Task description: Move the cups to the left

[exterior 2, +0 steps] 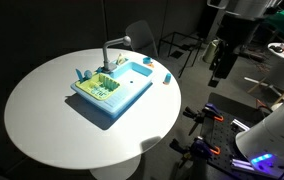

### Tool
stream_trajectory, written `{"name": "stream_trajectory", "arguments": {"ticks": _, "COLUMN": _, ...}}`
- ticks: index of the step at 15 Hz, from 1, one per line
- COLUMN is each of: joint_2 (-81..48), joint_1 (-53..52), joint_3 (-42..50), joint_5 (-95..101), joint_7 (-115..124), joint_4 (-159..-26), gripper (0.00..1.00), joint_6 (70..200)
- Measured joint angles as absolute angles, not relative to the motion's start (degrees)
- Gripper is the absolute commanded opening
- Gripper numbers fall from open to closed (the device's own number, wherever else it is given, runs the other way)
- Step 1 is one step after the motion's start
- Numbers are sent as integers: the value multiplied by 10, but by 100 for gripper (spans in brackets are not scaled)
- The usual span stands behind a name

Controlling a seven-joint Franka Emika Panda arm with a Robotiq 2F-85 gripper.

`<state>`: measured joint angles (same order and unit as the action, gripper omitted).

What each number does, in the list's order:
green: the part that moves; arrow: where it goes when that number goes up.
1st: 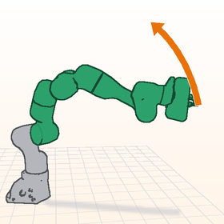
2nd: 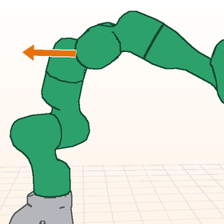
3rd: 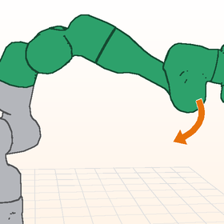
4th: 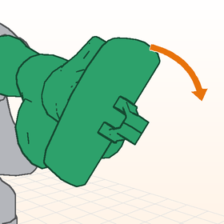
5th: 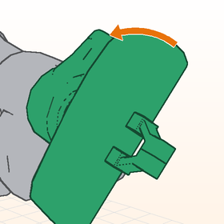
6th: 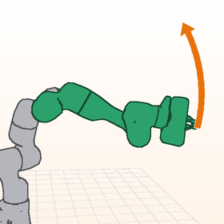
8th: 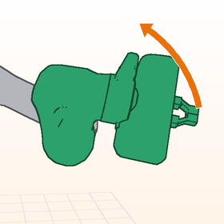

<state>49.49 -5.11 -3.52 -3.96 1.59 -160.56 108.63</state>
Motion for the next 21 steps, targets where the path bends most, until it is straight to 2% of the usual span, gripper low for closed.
{"name": "stream_trajectory", "arguments": {"ticks": 13, "joint_2": 363, "joint_1": 3, "joint_3": 16, "joint_5": -16, "joint_7": -6, "joint_4": -1554, "gripper": 100, "joint_6": 1233}}
{"name": "stream_trajectory", "arguments": {"ticks": 21, "joint_2": 280, "joint_1": 52, "joint_3": 68, "joint_5": -10, "joint_7": -35, "joint_4": -1522, "gripper": 100, "joint_6": 1273}}
